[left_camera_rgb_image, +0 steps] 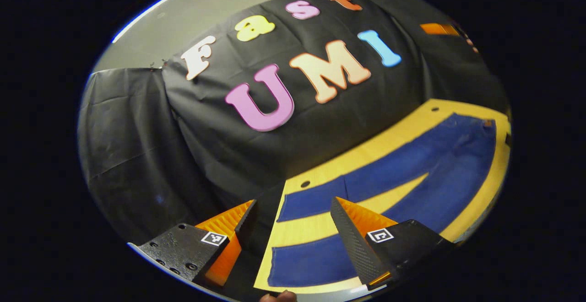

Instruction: Grasp the waist and the cuffs of the jeans and fold them to make the two legs overlap; first hold the waist and fold one-third of the jeans toward the cuffs, then hold the cuffs and fold the remaining one-third in the same direction to finish folding.

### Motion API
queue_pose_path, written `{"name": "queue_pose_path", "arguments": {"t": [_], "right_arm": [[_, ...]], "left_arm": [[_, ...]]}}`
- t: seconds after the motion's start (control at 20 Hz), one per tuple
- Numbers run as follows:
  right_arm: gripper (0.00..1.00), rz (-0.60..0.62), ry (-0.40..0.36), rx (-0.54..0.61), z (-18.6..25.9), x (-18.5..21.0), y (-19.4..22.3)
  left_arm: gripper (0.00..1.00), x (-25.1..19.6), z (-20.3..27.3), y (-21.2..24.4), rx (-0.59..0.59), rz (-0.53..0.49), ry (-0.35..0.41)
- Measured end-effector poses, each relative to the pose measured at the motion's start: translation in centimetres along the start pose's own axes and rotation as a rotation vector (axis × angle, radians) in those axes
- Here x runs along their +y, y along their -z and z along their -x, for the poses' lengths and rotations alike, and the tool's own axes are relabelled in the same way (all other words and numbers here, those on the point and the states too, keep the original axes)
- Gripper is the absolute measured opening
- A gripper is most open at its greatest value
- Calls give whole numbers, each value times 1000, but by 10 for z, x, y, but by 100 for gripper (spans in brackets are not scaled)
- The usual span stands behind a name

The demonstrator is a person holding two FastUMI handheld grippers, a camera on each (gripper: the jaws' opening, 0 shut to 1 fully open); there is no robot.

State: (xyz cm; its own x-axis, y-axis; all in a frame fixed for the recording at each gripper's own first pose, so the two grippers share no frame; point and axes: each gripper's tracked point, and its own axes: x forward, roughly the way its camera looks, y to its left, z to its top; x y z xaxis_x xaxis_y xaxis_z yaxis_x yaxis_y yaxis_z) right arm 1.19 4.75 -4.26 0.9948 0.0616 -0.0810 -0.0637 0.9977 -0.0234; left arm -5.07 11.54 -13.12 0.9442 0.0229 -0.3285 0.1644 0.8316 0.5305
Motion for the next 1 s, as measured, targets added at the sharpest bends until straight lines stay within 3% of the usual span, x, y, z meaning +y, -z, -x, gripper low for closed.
{"name": "queue_pose_path", "arguments": {"t": [0.3,0.65,0.8,0.85,0.9,1.0], "right_arm": [[98,49,-18,43,5,23,22],[98,86,19,85,12,24,37],[98,95,34,99,16,22,42],[98,101,37,104,18,22,43],[100,107,41,108,22,21,46],[100,117,47,114,27,19,47]], "left_arm": [[95,-28,1,87,168,-206,132],[95,-51,9,193,364,-420,239],[96,-50,5,221,423,-508,271],[100,-51,6,228,437,-527,285],[95,-53,8,236,446,-545,298],[96,-55,8,244,453,-578,313]]}}
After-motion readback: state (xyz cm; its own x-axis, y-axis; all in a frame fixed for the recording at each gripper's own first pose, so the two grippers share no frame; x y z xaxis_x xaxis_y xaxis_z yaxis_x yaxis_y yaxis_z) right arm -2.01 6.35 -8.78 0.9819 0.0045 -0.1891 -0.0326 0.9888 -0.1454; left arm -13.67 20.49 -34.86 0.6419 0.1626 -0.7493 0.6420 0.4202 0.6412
